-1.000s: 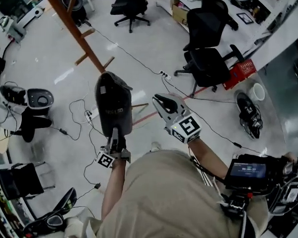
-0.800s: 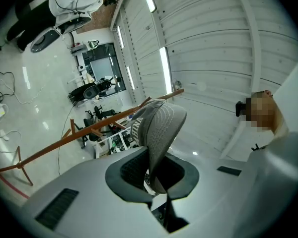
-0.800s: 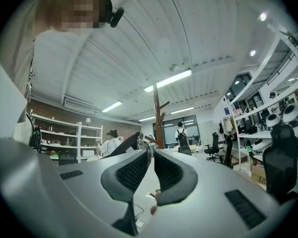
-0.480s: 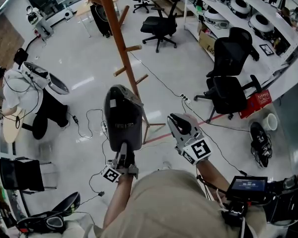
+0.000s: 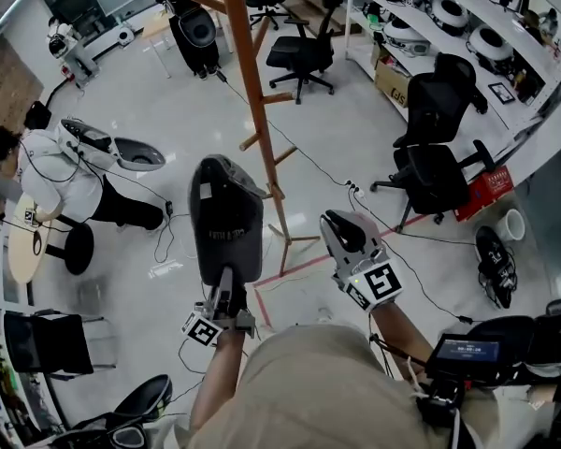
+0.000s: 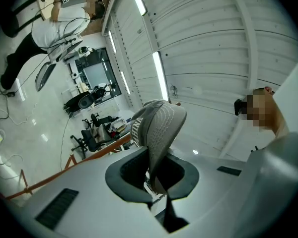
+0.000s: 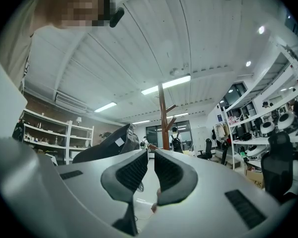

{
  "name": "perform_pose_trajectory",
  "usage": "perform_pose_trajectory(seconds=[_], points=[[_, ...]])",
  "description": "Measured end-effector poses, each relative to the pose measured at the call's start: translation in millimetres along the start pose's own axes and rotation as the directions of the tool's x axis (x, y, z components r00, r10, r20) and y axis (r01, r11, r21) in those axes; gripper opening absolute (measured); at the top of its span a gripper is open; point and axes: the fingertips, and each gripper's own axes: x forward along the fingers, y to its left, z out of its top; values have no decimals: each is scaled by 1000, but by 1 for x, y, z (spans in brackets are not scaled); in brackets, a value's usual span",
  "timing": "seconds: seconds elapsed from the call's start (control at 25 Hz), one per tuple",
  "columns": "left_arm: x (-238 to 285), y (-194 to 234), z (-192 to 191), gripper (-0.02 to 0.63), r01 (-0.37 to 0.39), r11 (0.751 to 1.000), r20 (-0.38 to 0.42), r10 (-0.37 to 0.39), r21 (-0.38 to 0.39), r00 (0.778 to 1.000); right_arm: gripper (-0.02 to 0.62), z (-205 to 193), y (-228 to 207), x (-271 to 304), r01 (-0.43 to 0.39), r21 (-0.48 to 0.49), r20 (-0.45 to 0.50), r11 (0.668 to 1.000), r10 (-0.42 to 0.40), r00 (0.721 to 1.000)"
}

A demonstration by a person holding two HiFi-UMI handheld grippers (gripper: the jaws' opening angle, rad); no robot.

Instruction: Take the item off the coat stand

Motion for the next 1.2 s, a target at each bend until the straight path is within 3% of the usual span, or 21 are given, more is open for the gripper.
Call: perform_pose_trajectory(seconds=[0.12, 0.4, 0.6, 0.88, 1.04, 1.2], points=[[0, 5, 28, 34, -3, 1000, -11, 3, 5, 1000, 49, 7, 13, 14, 27, 4, -13, 1000, -27, 1000], [8, 16, 41, 34, 11, 1000, -14, -11, 5, 1000, 49, 1, 10, 16, 66, -7, -30, 998, -67, 997], [12, 16, 42, 34, 14, 1000, -25, -13, 22, 1000, 49, 11, 7, 14, 74, 72, -22, 995, -72, 997], [23, 3, 32, 34, 15, 998, -16, -14, 56, 1000, 49, 32, -1, 8, 31, 89, 4, 996, -32, 999], [25, -3, 25, 34, 4, 999, 19, -5, 48, 1000, 17, 35, 1, 3, -31, 12, -13, 999, 31, 999], [32, -7, 23, 34, -34, 992, 64, 27, 121, 998, 15, 42, -11, -6, -94, -1, 10, 996, 94, 996]])
